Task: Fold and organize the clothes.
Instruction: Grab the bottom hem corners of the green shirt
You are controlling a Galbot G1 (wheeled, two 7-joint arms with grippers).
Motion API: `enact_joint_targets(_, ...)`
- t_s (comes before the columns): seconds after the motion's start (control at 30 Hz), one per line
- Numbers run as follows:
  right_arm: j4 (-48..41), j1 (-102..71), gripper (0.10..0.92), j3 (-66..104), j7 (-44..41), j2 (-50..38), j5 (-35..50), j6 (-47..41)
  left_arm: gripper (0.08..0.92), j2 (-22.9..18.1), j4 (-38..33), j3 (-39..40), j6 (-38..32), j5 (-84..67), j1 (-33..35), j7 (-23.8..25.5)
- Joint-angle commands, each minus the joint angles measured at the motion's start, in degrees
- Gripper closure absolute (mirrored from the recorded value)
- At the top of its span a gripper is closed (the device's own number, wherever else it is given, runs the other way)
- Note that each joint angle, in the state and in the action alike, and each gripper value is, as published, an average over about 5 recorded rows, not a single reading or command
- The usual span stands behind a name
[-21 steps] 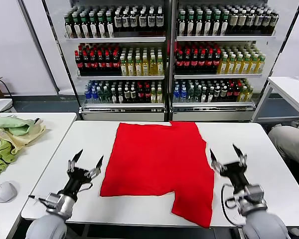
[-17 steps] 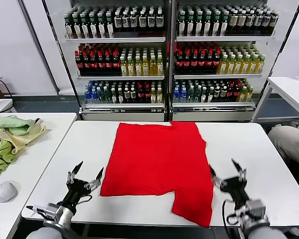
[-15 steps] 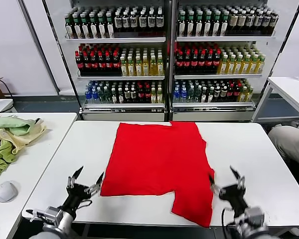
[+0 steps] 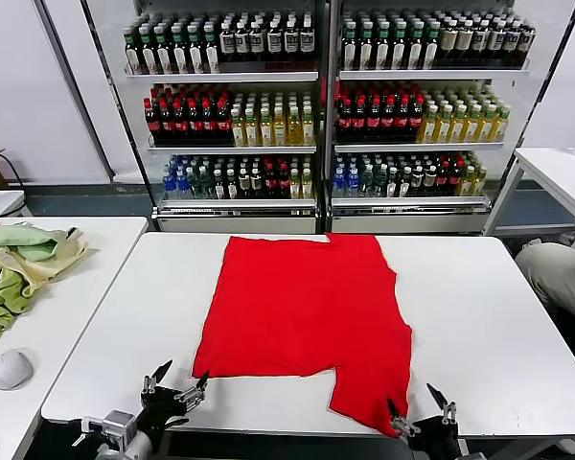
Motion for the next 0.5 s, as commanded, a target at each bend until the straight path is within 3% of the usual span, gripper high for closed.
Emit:
enact_joint_targets(0.03, 0.0, 0.5, 0.205, -2.7, 0.9, 1.0, 0.5, -0.6, 0.180, 0.3, 2.3, 0.9, 2.8, -2.0, -3.3, -0.6)
enact_joint_targets(0.17, -0.9, 1.3, 0.274, -3.1, 1.6, 1.2, 1.8, -1.3, 0.234, 0.1, 2.4, 2.8, 3.6, -0.2, -3.1, -0.5)
enact_joint_targets(0.5, -1.5, 0.9, 0.558, -3.1, 1.9, 1.3, 2.9, -2.6, 0.518, -0.8, 4.5, 4.9, 3.6, 2.5, -3.0, -0.6)
